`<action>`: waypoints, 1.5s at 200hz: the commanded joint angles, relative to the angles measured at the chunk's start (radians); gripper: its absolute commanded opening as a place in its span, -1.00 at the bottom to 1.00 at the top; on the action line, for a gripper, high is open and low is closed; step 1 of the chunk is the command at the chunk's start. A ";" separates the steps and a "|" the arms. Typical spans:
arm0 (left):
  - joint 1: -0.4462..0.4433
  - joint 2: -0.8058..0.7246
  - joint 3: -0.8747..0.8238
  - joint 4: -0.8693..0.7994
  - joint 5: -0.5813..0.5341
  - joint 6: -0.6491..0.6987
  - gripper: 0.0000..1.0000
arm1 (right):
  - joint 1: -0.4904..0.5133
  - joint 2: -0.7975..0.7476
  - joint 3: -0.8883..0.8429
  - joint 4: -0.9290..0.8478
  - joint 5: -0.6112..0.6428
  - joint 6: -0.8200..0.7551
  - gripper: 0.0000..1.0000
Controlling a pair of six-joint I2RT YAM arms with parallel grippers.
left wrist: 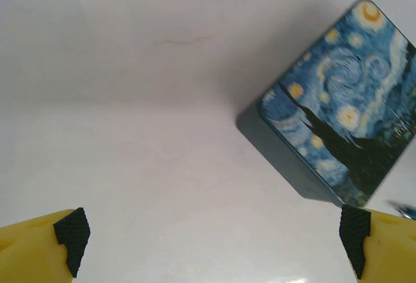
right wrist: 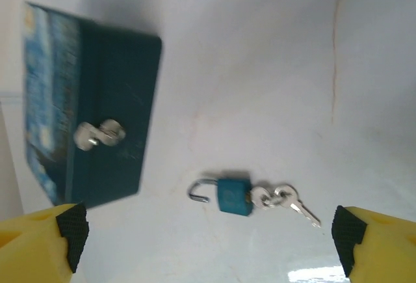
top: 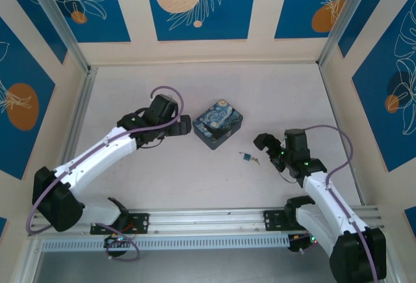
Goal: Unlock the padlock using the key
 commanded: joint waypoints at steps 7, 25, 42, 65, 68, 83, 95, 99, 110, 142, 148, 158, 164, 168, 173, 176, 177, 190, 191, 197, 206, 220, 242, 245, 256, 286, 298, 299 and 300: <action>0.016 -0.093 -0.043 -0.042 -0.236 0.035 1.00 | -0.031 0.014 0.139 -0.127 0.079 -0.082 0.99; 0.023 -0.160 -0.087 0.007 -0.376 0.090 1.00 | -0.041 0.068 0.230 -0.149 0.129 -0.120 1.00; 0.027 -0.221 -0.143 0.097 -0.489 0.175 1.00 | -0.046 0.138 0.320 -0.172 0.195 -0.171 1.00; 0.050 -0.284 -0.226 0.256 -0.582 0.328 1.00 | -0.043 0.208 0.376 -0.135 0.374 -0.233 0.99; 0.056 -0.288 -0.236 0.273 -0.587 0.348 1.00 | -0.041 0.213 0.374 -0.110 0.395 -0.249 0.99; 0.095 -0.312 -0.292 0.374 -0.558 0.442 1.00 | -0.036 0.239 0.335 0.026 0.499 -0.347 0.99; 0.135 -0.326 -0.339 0.462 -0.533 0.499 1.00 | -0.035 0.270 0.306 0.136 0.566 -0.423 0.99; 0.147 -0.330 -0.358 0.491 -0.524 0.519 1.00 | -0.035 0.281 0.292 0.175 0.583 -0.455 0.99; 0.187 -0.336 -0.406 0.579 -0.519 0.561 1.00 | -0.034 0.316 0.263 0.255 0.630 -0.511 0.99; 0.336 -0.323 -0.558 0.791 -0.431 0.598 1.00 | -0.042 0.413 0.144 0.563 0.655 -0.639 0.99; 0.362 -0.314 -0.580 0.812 -0.404 0.585 1.00 | -0.045 0.430 0.124 0.610 0.651 -0.654 0.99; 0.393 -0.295 -0.619 0.867 -0.388 0.567 1.00 | -0.048 0.455 0.093 0.683 0.628 -0.687 0.99; 0.407 -0.280 -0.648 0.918 -0.369 0.569 1.00 | -0.051 0.471 0.074 0.734 0.616 -0.701 0.99; 0.416 -0.269 -0.665 0.961 -0.349 0.577 1.00 | -0.052 0.482 0.062 0.766 0.607 -0.705 0.99; 0.426 -0.247 -0.683 1.002 -0.332 0.581 1.00 | -0.056 0.495 0.046 0.808 0.592 -0.707 0.99; 0.431 -0.231 -0.690 1.027 -0.328 0.581 1.00 | -0.058 0.505 0.036 0.836 0.584 -0.706 0.99; 0.432 -0.224 -0.692 1.035 -0.327 0.580 1.00 | -0.059 0.509 0.033 0.845 0.581 -0.707 0.99; 0.444 -0.143 -0.727 1.156 -0.320 0.586 1.00 | -0.061 0.558 0.006 0.933 0.555 -0.731 0.99; 0.445 -0.137 -0.728 1.168 -0.320 0.587 1.00 | -0.061 0.561 0.001 0.944 0.552 -0.734 0.99; 0.450 -0.097 -0.740 1.217 -0.313 0.594 1.00 | -0.061 0.577 -0.016 1.006 0.536 -0.760 0.99; 0.456 -0.035 -0.748 1.278 -0.292 0.613 1.00 | -0.060 0.576 -0.035 1.065 0.486 -0.797 0.99; 0.461 0.050 -0.764 1.386 -0.236 0.656 1.00 | -0.075 0.608 -0.079 1.173 0.405 -0.808 0.99; 0.494 0.117 -0.753 1.448 -0.131 0.678 1.00 | -0.088 0.681 -0.149 1.353 0.291 -0.847 0.99; 0.502 0.125 -0.752 1.449 -0.106 0.677 1.00 | -0.089 0.693 -0.148 1.366 0.278 -0.848 0.99; 0.523 0.161 -0.757 1.482 -0.050 0.671 1.00 | -0.094 0.735 -0.134 1.395 0.256 -0.858 0.99; 0.558 0.238 -0.757 1.545 0.059 0.670 1.00 | -0.149 0.720 -0.035 1.169 0.133 -0.830 0.99; 0.571 0.238 -0.750 1.531 0.087 0.665 1.00 | -0.148 0.723 -0.038 1.179 0.135 -0.830 0.99; 0.572 0.238 -0.749 1.528 0.089 0.664 1.00 | -0.148 0.722 -0.037 1.175 0.135 -0.830 0.99; 0.572 0.239 -0.747 1.525 0.090 0.663 1.00 | -0.148 0.722 -0.035 1.173 0.135 -0.830 0.99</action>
